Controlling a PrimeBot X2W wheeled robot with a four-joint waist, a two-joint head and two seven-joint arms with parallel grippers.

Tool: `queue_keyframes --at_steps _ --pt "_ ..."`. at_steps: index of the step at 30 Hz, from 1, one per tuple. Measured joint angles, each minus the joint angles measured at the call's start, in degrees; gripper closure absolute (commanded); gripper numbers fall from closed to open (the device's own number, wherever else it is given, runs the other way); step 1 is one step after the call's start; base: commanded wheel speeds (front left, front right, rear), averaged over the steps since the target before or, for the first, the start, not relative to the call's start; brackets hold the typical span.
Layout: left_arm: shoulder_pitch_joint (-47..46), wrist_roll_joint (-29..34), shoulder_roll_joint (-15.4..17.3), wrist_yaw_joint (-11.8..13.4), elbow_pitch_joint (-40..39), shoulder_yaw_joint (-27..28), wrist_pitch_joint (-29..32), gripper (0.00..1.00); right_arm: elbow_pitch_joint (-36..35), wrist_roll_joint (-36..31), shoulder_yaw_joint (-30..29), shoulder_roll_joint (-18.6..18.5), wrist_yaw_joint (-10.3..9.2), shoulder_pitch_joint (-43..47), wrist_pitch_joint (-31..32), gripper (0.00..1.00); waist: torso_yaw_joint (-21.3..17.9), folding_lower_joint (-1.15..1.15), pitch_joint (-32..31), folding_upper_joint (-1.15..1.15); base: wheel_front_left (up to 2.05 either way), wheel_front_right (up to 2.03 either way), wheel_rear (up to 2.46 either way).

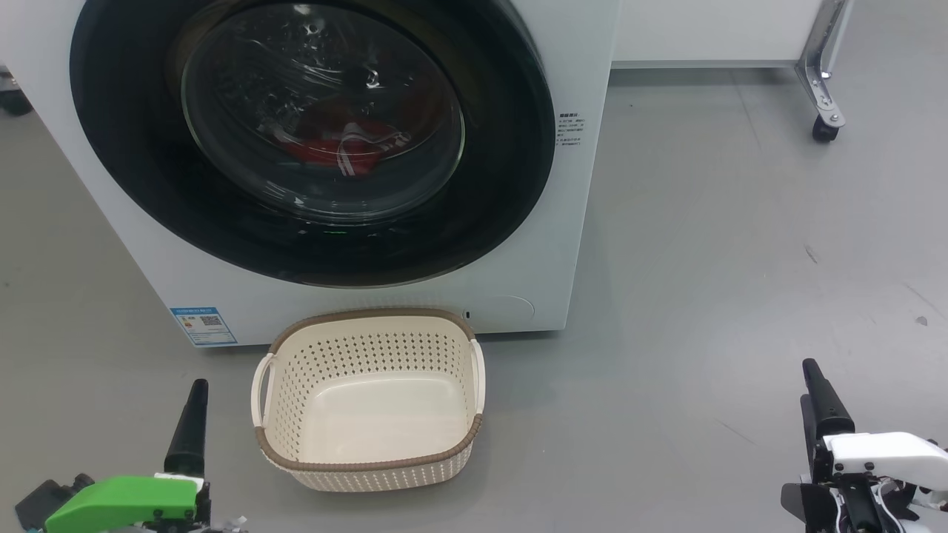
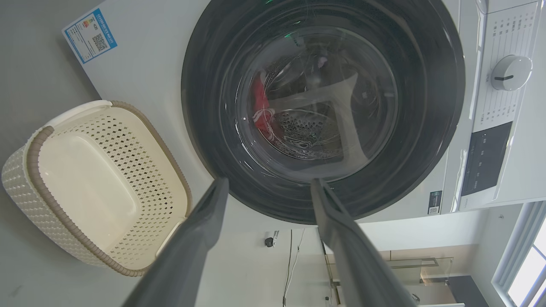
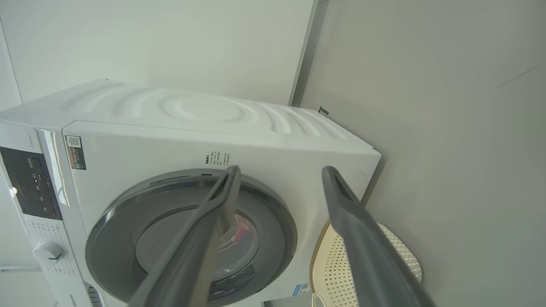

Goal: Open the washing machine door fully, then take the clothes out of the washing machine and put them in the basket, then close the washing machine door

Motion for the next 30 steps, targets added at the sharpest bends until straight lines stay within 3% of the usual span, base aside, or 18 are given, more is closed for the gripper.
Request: queue_keyframes --at_steps 7,16,30 --pt "-0.1 4.6 1.3 0.0 -0.7 -2.0 -1.8 0.00 -0.4 -6.4 2.4 -1.9 0.00 -0.4 -1.9 0.00 0.0 0.00 0.0 0.00 0.00 0.00 0.00" --pt "-0.4 15.2 3.8 0.0 -1.5 -4.6 -4.0 0.00 -0.5 -16.2 5.1 -4.1 -0.03 -1.3 -4.2 0.00 0.1 0.00 0.0 0.00 0.00 0.00 0.00" --pt "-1.4 30.6 6.0 3.1 -2.5 -9.5 -6.8 0.00 -0.4 -31.6 10.9 -6.4 -2.54 -1.8 -6.9 0.00 0.2 0.00 -0.1 0.00 0.00 0.00 0.00"
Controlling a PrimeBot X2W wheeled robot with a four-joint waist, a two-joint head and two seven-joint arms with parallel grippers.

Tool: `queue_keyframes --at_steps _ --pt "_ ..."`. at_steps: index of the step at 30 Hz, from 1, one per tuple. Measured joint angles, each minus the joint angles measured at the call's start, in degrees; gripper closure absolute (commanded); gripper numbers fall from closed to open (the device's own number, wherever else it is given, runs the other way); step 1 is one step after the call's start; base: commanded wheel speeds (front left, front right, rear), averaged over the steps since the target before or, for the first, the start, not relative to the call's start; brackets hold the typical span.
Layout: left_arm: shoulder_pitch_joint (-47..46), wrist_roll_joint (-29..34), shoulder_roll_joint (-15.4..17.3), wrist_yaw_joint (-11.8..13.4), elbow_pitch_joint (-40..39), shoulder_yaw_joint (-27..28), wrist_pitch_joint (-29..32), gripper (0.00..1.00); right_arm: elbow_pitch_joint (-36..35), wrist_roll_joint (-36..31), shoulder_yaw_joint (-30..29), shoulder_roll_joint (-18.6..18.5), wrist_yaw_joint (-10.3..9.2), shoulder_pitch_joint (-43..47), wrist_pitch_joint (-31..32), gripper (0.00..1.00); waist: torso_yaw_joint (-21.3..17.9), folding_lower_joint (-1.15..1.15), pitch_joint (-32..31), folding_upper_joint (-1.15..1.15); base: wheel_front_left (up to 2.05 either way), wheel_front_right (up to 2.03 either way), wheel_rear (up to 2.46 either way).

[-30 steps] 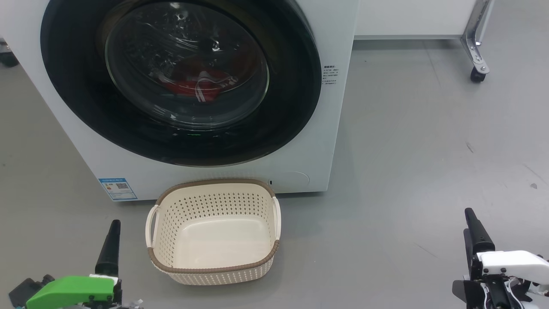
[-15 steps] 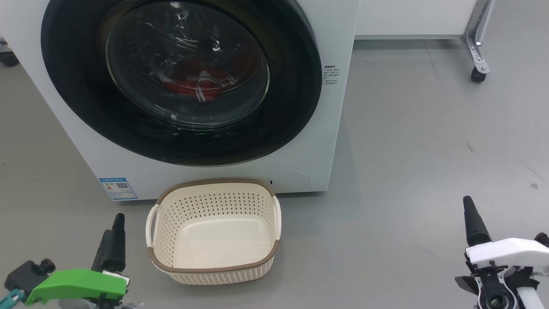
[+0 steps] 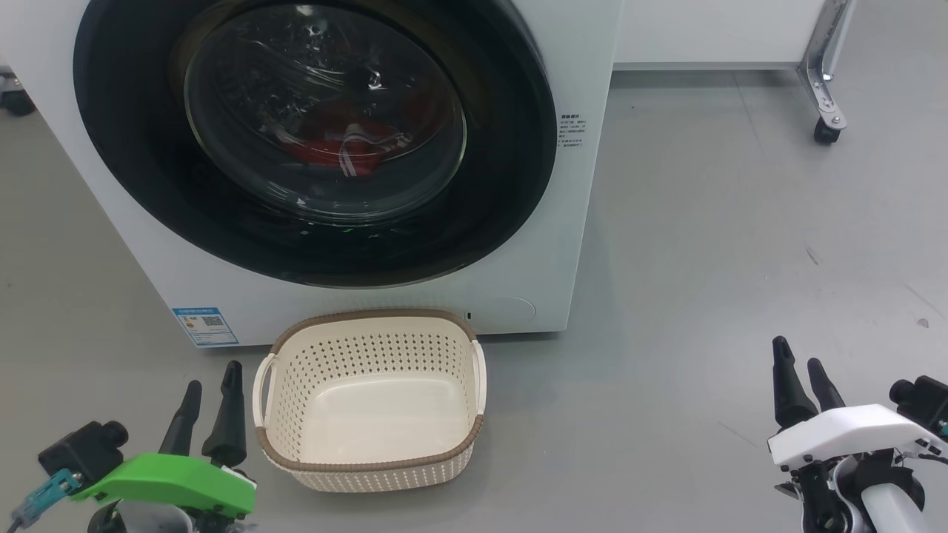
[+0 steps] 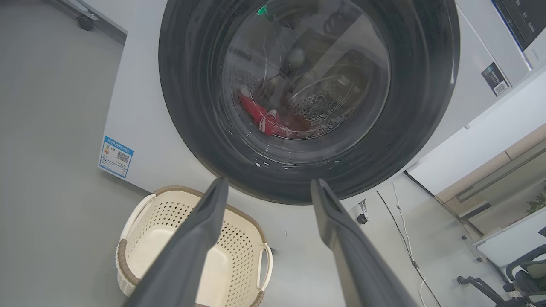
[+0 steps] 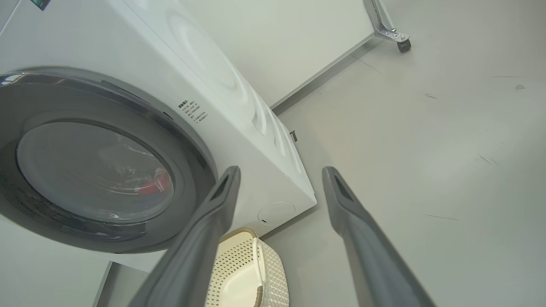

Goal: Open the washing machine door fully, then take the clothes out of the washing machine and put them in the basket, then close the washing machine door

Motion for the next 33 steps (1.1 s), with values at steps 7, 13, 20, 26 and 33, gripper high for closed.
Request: queue_keyframes --at_steps 7,13,20,26,33 --pt "-0.1 7.0 0.7 1.1 -0.7 -2.4 -1.3 0.00 -0.1 -6.3 1.8 -0.1 -0.76 -0.6 -1.3 0.00 0.0 0.00 0.0 0.00 0.00 0.00 0.00" --pt "-0.1 11.1 0.7 2.1 -1.2 -3.8 -2.5 0.00 -0.1 -10.8 3.4 -0.1 -1.55 -0.6 -2.5 0.00 0.1 0.00 0.0 0.00 0.00 0.00 0.00" --pt "-0.1 15.7 0.6 2.9 -1.5 -4.9 -3.8 0.00 -0.1 -16.2 4.9 -0.1 -2.04 -0.6 -3.8 0.00 0.1 0.00 0.0 0.00 0.00 0.00 0.00" --pt "-0.1 19.4 0.5 3.2 -1.5 -6.0 -5.1 0.00 -0.1 -20.4 6.0 -0.1 -2.13 -0.6 -5.0 0.00 0.1 0.00 0.0 0.00 0.00 0.00 0.00" --pt "-0.1 23.4 0.5 4.1 -1.5 -7.2 -6.5 0.00 0.0 -25.4 7.3 -0.1 -2.53 -0.6 -6.4 0.00 0.2 0.00 0.1 0.00 0.00 0.00 0.00"
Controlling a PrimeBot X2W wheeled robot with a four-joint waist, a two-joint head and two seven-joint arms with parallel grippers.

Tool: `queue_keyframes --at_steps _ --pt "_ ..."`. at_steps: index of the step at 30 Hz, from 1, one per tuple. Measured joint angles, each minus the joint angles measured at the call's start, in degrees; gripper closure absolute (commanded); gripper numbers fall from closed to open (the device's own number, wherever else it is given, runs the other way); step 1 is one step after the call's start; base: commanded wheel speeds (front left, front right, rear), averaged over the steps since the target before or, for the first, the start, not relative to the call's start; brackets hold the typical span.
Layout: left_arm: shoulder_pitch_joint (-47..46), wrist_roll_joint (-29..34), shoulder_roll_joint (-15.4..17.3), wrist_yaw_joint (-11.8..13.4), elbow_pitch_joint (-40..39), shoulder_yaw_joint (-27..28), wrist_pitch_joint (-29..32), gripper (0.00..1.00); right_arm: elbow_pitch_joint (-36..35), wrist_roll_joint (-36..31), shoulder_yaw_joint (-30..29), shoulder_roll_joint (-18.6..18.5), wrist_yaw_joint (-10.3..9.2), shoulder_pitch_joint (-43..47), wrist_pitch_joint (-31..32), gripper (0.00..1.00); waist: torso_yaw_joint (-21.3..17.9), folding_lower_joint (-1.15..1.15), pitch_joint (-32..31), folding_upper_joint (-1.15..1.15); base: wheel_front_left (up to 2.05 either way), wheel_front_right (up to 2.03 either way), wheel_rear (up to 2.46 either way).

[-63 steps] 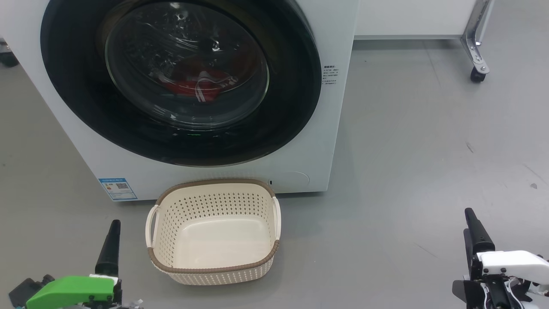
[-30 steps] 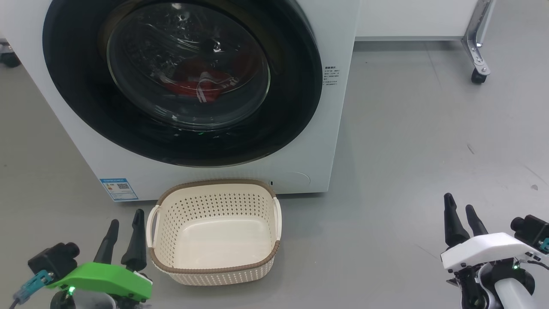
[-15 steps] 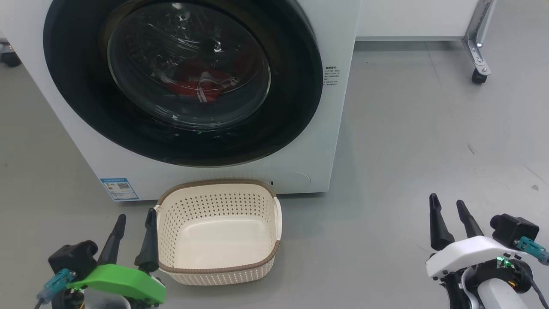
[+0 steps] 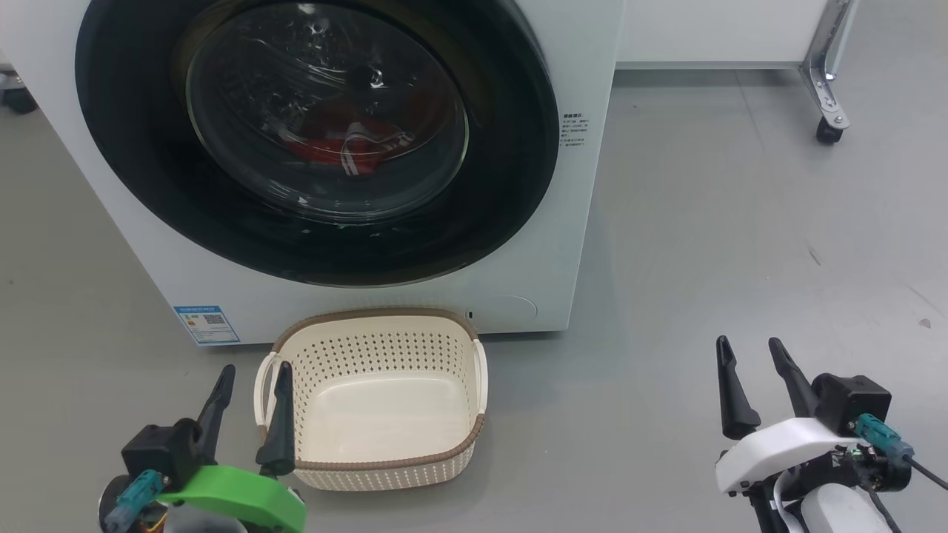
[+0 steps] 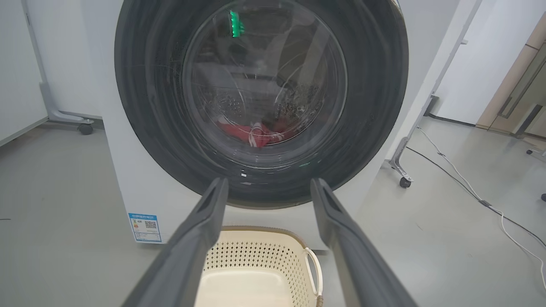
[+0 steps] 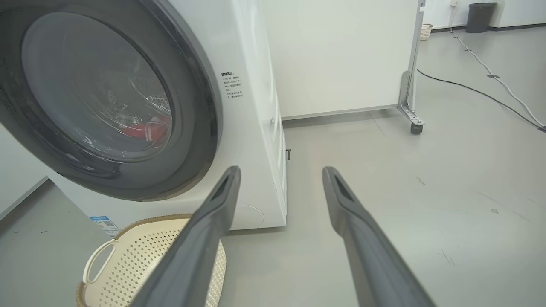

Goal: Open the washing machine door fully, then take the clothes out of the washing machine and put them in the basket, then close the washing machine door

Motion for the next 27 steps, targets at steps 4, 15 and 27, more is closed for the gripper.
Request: queue_keyframes --at_steps 4,15,27 --pt "0.0 2.6 0.0 0.5 0.3 -0.8 -0.9 0.00 0.0 -3.4 0.7 0.1 -0.02 0.0 -1.0 0.00 0.1 0.00 0.1 0.00 0.00 0.00 0.00" --pt "0.0 6.9 0.0 1.2 0.9 -2.1 -2.4 0.00 0.2 -8.4 0.8 0.8 -0.58 0.0 -2.3 0.00 0.1 0.00 0.0 0.00 0.00 0.00 0.00" --pt "0.0 6.7 -0.5 1.4 2.2 -1.6 -2.4 0.00 0.6 -8.4 -1.1 1.8 -1.01 0.0 -2.3 0.00 0.2 0.00 0.0 0.00 0.00 0.00 0.00"
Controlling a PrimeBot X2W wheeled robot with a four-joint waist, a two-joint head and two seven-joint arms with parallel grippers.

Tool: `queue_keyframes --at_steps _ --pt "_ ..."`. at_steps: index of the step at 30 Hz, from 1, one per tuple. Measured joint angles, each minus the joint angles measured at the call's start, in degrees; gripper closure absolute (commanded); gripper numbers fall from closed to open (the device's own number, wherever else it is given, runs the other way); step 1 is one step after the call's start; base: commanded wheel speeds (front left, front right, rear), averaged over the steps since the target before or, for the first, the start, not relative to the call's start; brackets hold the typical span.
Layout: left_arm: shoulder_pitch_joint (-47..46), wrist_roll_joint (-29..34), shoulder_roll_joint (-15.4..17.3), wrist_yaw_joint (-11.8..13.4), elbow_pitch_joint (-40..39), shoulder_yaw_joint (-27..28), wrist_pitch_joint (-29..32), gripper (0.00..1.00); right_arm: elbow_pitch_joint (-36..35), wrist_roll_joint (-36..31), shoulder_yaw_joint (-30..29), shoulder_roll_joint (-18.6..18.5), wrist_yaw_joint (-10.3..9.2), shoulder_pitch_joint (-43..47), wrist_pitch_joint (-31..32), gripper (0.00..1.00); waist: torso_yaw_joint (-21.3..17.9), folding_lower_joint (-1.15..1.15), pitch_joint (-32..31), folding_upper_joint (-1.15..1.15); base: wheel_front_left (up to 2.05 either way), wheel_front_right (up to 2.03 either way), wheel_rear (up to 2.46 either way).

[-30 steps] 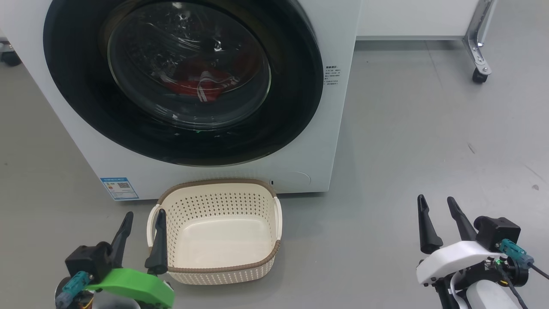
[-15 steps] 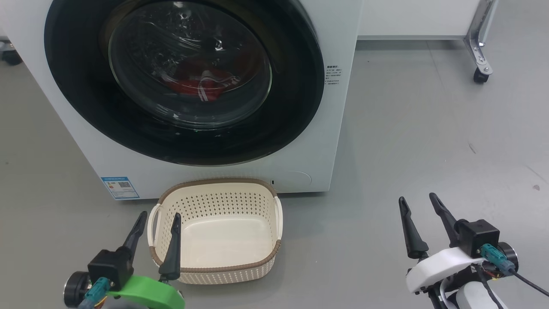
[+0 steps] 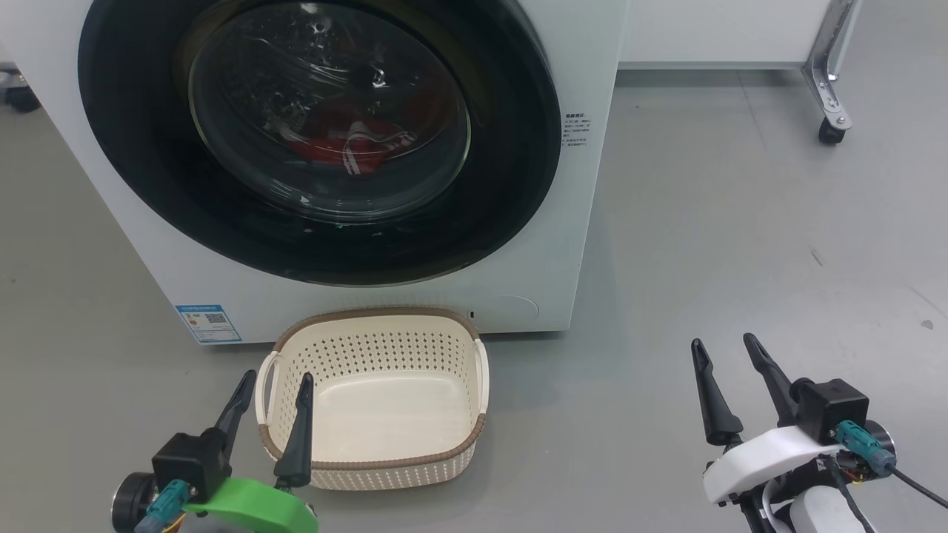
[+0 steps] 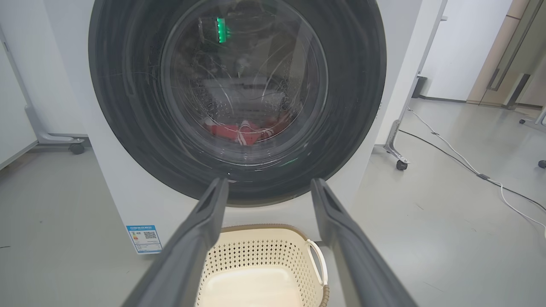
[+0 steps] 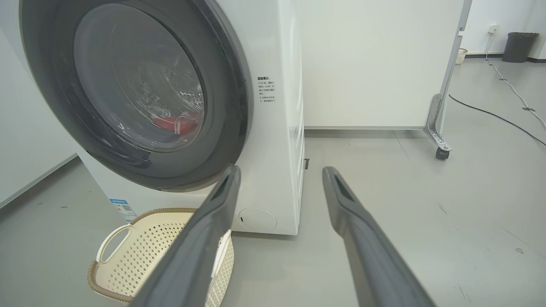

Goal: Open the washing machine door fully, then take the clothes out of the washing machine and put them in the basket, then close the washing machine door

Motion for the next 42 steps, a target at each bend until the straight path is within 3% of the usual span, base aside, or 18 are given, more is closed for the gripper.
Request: queue_keyframes --at_steps 16,17,18,29,42 --pt "0.0 0.4 0.1 0.0 0.8 -0.3 0.0 0.00 0.6 -0.5 -0.8 0.3 0.63 0.0 0.0 0.00 0.1 0.00 0.2 0.00 0.00 0.00 0.00" --pt "0.0 0.4 0.1 0.0 0.9 -0.3 0.0 0.00 0.6 -0.5 -0.9 0.4 0.81 0.0 0.0 0.60 0.1 0.00 0.3 0.00 0.00 0.00 0.00" --pt "0.0 0.4 0.1 0.0 0.9 -0.3 0.0 0.00 0.7 -0.4 -1.0 0.4 0.87 0.0 0.0 1.00 0.1 0.00 0.3 0.00 0.00 0.00 0.00" --pt "-0.1 0.4 0.0 0.0 0.9 -0.2 0.0 0.00 1.0 0.6 -1.9 1.4 2.63 0.0 0.0 1.00 0.3 0.00 0.6 0.00 0.00 0.00 0.00" --pt "-2.3 1.1 0.0 0.1 -0.7 -0.4 0.0 0.00 1.6 14.5 -6.5 3.8 5.15 -1.3 0.0 1.00 0.9 0.00 3.8 0.00 0.00 0.00 0.00"
